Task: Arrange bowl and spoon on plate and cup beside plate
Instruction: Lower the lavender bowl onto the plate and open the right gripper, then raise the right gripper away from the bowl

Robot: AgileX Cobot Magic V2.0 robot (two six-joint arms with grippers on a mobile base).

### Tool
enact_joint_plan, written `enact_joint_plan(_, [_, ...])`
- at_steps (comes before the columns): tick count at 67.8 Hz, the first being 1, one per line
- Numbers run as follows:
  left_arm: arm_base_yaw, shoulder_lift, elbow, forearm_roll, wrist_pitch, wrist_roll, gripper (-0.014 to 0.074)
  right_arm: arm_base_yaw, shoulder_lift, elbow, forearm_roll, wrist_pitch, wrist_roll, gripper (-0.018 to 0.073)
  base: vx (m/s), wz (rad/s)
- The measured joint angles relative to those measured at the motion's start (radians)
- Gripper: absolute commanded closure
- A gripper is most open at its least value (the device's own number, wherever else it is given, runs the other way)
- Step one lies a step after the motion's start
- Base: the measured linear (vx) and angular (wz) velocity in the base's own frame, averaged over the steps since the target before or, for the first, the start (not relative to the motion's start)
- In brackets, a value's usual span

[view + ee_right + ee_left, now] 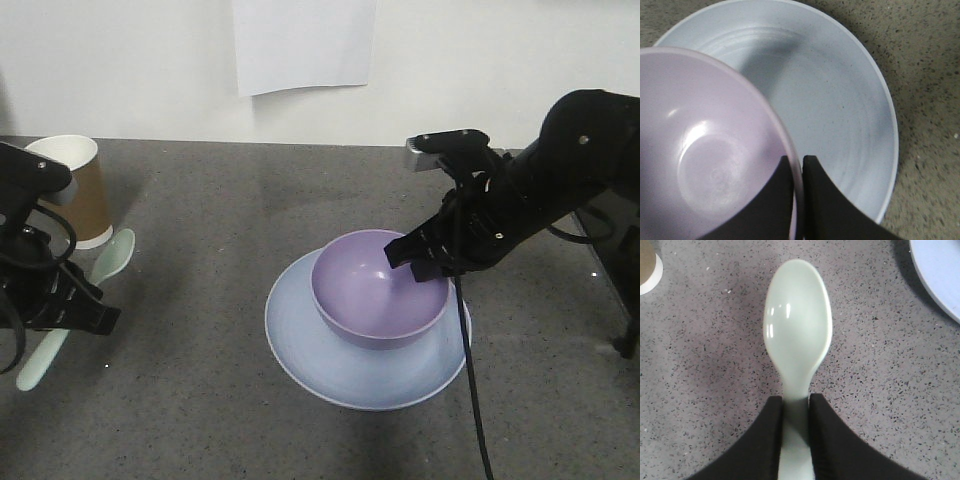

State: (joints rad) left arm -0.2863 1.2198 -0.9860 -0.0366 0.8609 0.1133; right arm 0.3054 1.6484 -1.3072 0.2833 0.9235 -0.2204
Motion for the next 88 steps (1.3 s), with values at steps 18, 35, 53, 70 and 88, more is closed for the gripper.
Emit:
enact_joint_plan(18, [0.0, 0.0, 0.0, 0.0, 0.0, 0.0, 0.0514, 0.0, 0.124, -0.032, 0.0, -0.036, 0.008, 0.0541, 0.0, 0.0])
enact_joint_plan(35, [0.0, 0.0, 0.0, 0.0, 0.0, 0.0, 0.0514, 0.0, 0.153, -0.034, 0.001, -0.057, 0.02, 0.0355, 0.0, 0.0])
enact_joint_plan(53, [0.0, 0.0, 0.0, 0.0, 0.0, 0.0, 0.0514, 0.0, 0.139, -0.034, 0.001, -0.061, 0.023, 0.0141, 0.0, 0.0])
enact_joint_plan(70, [0.0, 0.0, 0.0, 0.0, 0.0, 0.0, 0.0514, 0.0, -0.015, -0.034, -0.031, -0.007, 0.037, 0.0159, 0.0, 0.0])
enact_joint_plan(88, [0.0, 0.0, 0.0, 0.0, 0.0, 0.0, 0.0514, 0.0, -0.289, 0.023, -0.089, 0.08, 0.079, 0.0221, 0.0, 0.0])
